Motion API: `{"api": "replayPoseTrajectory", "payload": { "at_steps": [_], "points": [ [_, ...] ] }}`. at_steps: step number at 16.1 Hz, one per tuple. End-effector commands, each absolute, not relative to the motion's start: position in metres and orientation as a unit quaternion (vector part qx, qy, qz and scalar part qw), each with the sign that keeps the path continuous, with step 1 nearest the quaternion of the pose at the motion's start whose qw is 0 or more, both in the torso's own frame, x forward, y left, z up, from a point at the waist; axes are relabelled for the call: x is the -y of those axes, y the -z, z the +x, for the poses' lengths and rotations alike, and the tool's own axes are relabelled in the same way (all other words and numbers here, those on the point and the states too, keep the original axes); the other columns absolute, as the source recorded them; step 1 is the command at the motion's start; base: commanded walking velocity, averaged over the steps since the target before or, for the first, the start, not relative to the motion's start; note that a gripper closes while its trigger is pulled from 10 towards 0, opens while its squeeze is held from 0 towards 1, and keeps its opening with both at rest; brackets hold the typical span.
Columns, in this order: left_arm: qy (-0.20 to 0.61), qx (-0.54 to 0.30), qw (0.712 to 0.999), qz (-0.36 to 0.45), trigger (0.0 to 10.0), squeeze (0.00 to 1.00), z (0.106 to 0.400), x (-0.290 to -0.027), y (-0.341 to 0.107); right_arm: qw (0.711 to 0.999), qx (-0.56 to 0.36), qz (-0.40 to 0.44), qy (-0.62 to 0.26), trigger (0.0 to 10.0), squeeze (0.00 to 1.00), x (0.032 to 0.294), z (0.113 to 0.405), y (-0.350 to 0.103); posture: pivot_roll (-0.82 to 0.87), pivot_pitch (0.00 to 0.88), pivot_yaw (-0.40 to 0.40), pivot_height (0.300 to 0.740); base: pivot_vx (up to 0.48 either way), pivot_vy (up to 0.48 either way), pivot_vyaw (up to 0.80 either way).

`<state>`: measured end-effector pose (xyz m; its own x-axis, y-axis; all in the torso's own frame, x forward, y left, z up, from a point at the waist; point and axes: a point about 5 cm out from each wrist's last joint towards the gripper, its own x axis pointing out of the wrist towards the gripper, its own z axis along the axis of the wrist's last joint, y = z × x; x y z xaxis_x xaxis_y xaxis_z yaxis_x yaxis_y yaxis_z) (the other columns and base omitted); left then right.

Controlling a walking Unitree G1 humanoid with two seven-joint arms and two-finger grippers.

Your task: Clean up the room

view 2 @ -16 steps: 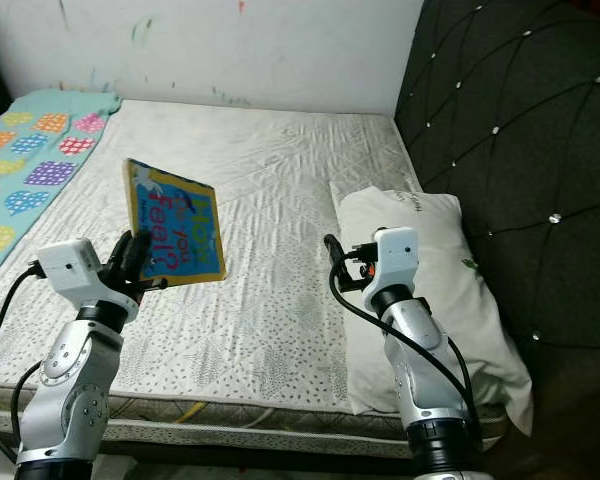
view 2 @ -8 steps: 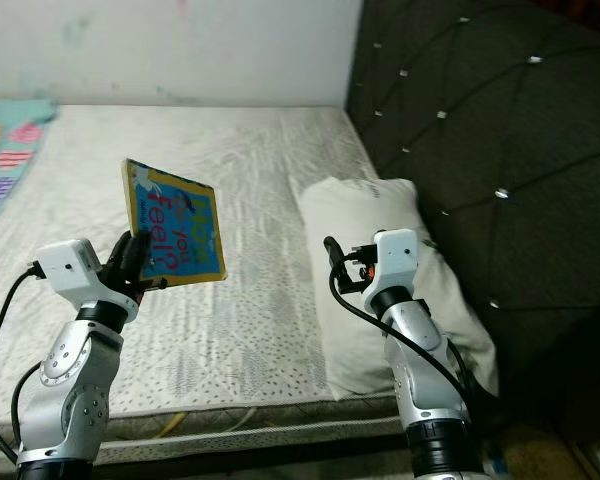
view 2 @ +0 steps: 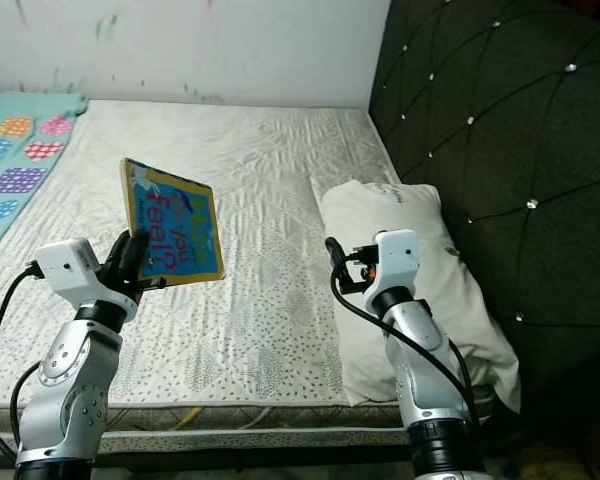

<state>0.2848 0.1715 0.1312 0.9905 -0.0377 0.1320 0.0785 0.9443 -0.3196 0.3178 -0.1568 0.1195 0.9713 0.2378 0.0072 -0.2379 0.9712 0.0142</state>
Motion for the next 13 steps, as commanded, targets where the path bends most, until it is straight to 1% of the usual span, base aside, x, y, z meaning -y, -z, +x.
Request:
{"api": "replayPoseTrajectory", "payload": {
  "at_steps": [1,6,13],
  "points": [
    [0.041,0.088,0.982,-0.16,0.0,0.0,0.2872,-0.1678,-0.1432,0.993,0.007,0.006,-0.119,10.0,0.0,0.1579,0.3206,-0.1223,-0.06,0.0,-0.027,0.74,0.0,-0.277,0.0],
    [0.049,0.082,0.982,-0.163,0.0,0.0,0.288,-0.1652,-0.1421,0.993,0.006,0.004,-0.119,10.0,0.0,0.1579,0.3209,-0.1218,-0.06,0.0,-0.025,0.74,0.0,-0.295,0.0],
    [0.053,0.095,0.979,-0.172,0.0,0.0,0.2878,-0.1646,-0.1448,0.993,0.006,0.001,-0.12,10.0,0.0,0.1584,0.3213,-0.1207,-0.06,0.0,-0.026,0.74,0.0,0.0,0.0]
  ]
}}
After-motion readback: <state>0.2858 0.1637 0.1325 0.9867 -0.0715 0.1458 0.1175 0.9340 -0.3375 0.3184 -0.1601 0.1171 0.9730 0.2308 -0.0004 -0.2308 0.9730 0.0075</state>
